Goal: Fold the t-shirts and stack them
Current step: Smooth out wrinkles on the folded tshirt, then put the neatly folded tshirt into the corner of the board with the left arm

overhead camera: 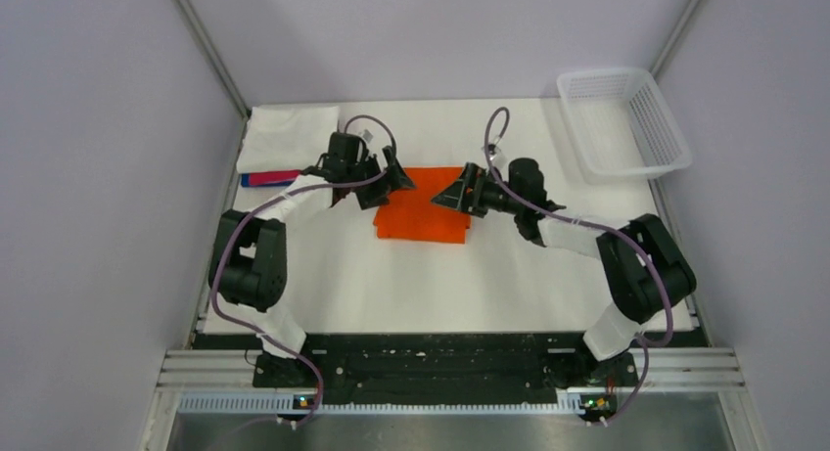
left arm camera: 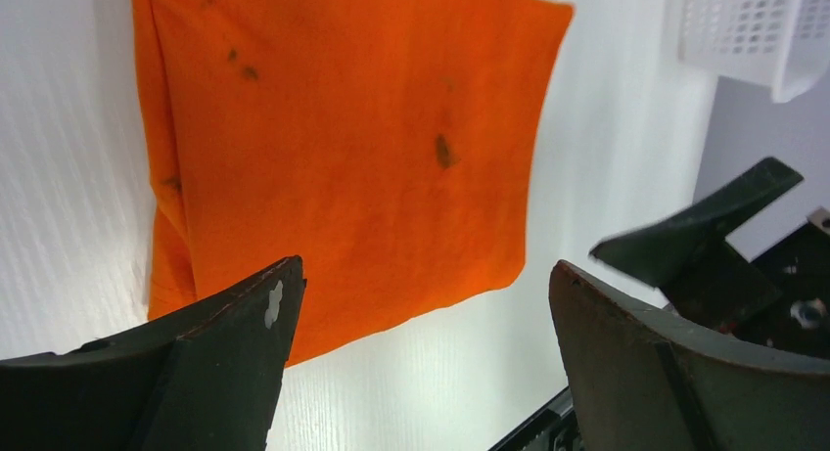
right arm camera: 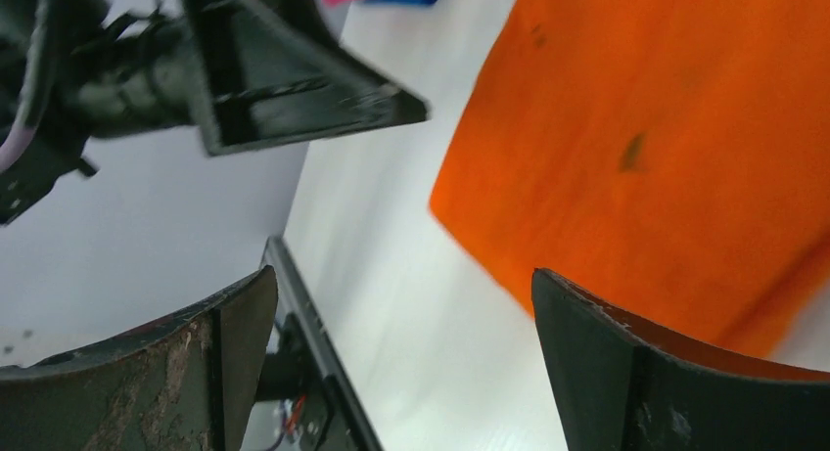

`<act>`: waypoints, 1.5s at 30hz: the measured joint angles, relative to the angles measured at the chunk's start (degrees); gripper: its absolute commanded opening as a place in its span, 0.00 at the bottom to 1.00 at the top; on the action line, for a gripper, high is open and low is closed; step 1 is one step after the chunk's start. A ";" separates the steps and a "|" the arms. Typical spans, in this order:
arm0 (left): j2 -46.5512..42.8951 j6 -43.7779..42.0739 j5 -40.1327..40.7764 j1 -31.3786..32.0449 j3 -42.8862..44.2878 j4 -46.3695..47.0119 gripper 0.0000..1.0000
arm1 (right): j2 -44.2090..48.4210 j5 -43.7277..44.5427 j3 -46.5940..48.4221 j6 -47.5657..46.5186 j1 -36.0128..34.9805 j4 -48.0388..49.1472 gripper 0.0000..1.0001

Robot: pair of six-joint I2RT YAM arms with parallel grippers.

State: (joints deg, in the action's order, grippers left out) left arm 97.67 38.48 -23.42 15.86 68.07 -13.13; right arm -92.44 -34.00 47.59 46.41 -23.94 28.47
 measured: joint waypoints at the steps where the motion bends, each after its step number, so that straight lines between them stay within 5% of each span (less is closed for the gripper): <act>1: 0.98 0.48 -0.20 0.26 -0.83 0.33 0.99 | -1.14 -1.31 -0.85 0.98 -1.38 1.92 0.99; 8: 7.28 2.60 -1.14 0.24 -4.87 3.32 0.99 | -13.46 -1.92 -7.89 6.67 -0.28 11.65 0.99; 17: 3.54 2.03 -1.01 0.81 -9.09 5.55 0.99 | -10.54 -1.55 -13.20 6.01 0.76 16.76 0.99; 24: -5.62 -0.66 7.89 1.68 -7.98 -1.14 0.99 | 8.87 3.50 -12.61 -2.78 0.87 -0.83 0.99; 30: -0.94 -3.96 15.87 1.66 0.20 -6.93 0.99 | 31.01 17.03 -13.05 -9.51 0.94 -14.51 0.99; 41: 16.44 -8.52 17.92 2.93 13.00 -13.49 0.68 | 48.30 34.38 -18.40 -12.63 1.25 -31.17 0.99; 45: 20.04 -9.01 19.37 5.88 17.25 -14.78 0.42 | 49.77 37.24 -18.71 -13.11 1.25 -33.77 0.99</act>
State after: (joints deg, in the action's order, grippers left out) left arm 117.71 29.47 -4.05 21.74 85.32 -27.90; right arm -42.68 3.25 28.88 33.30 -22.70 -5.30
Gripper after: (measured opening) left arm 0.608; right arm 0.986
